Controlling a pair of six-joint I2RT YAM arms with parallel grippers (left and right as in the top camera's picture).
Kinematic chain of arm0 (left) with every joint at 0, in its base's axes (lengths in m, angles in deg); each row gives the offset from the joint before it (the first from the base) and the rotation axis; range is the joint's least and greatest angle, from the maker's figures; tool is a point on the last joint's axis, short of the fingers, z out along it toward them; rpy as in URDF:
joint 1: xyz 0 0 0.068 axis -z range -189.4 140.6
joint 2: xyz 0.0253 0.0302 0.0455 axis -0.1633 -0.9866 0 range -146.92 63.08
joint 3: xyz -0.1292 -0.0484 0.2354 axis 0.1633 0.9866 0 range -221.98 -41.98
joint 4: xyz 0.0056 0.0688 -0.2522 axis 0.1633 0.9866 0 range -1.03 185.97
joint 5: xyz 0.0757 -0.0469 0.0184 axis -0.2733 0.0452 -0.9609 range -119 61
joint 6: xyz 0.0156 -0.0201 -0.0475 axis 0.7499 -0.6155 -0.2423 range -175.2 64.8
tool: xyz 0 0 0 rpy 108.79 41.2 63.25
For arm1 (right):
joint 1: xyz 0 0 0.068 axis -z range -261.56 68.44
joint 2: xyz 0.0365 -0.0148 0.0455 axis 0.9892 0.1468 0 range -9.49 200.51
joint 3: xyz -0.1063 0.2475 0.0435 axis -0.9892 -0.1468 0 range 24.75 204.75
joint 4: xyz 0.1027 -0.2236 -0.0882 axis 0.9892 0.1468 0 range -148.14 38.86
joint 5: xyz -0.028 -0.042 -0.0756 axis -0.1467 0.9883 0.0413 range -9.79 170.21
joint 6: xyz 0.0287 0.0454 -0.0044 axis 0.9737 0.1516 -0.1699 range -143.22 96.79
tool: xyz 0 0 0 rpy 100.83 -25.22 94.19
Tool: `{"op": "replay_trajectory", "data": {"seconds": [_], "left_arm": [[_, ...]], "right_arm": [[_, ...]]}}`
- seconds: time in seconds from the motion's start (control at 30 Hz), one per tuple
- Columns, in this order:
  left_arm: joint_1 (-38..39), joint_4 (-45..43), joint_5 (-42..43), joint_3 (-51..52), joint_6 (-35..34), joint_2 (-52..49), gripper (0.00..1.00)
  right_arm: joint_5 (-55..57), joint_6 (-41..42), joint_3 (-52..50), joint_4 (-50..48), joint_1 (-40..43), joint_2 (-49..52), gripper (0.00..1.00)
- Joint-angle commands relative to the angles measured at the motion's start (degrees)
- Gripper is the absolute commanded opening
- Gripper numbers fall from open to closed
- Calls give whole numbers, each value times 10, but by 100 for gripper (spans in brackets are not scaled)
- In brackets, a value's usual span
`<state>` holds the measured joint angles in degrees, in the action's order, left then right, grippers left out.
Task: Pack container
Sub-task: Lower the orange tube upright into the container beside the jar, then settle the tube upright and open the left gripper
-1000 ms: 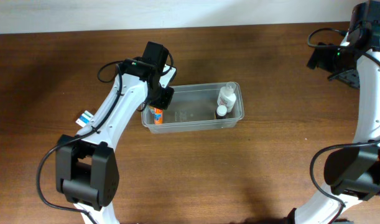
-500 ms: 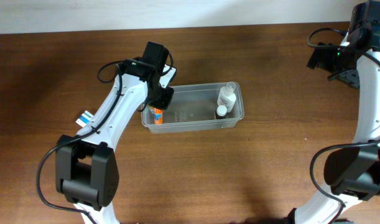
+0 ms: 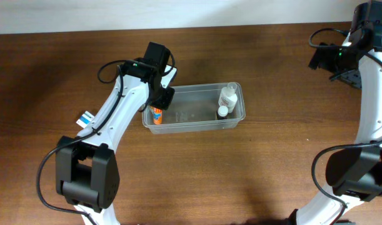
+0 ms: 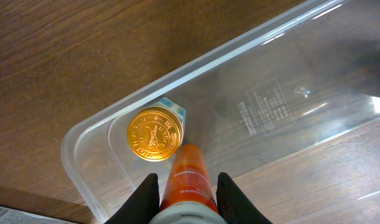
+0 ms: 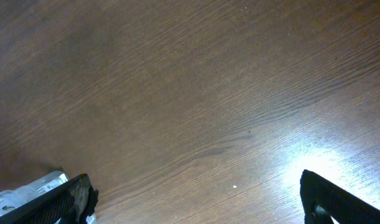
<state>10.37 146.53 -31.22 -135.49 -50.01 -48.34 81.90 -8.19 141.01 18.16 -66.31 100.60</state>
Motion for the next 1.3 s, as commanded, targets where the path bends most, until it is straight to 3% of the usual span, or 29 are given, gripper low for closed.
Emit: {"op": "replay_trajectory", "data": {"seconds": [0.0, 0.7, 1.27], "left_arm": [[-3, -4, -23, 17, 12, -3, 1], [-1, -22, -21, 17, 11, 1, 1], [50, -29, -21, 17, 11, 35, 1]], "right_arm": [[5, 4, 10, 0, 3, -16, 98], [5, 4, 10, 0, 3, -16, 99], [5, 4, 10, 0, 3, -16, 98]]}}
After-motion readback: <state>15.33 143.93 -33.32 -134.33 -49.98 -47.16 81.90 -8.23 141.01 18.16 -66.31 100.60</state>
